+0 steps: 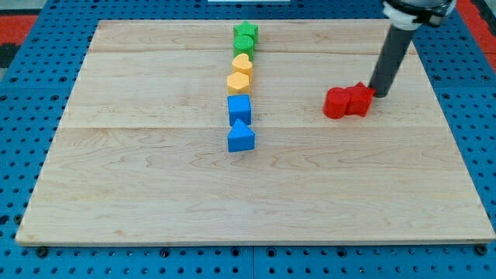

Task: Push the red star towards bottom center

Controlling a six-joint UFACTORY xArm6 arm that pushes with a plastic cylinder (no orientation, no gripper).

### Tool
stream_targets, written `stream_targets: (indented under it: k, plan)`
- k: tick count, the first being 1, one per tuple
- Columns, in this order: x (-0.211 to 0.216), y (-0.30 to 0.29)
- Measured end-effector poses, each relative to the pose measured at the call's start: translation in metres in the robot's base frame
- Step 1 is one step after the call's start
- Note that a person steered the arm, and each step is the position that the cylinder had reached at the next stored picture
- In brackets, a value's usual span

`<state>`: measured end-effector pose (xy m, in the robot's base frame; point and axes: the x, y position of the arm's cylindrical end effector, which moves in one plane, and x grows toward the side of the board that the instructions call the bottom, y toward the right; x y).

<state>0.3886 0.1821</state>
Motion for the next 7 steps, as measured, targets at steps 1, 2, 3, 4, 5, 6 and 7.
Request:
stream_targets:
  k: [1,2,3,4,5,6,7]
  plan:
    - [0.022,-0.042]
    - [0.005,-0.047]
    - [0.016,-0.061]
    - [0.053,-0.083]
    - [0.090,-0.095]
    - [0.103,-0.085]
    - [0.125,-0.112]
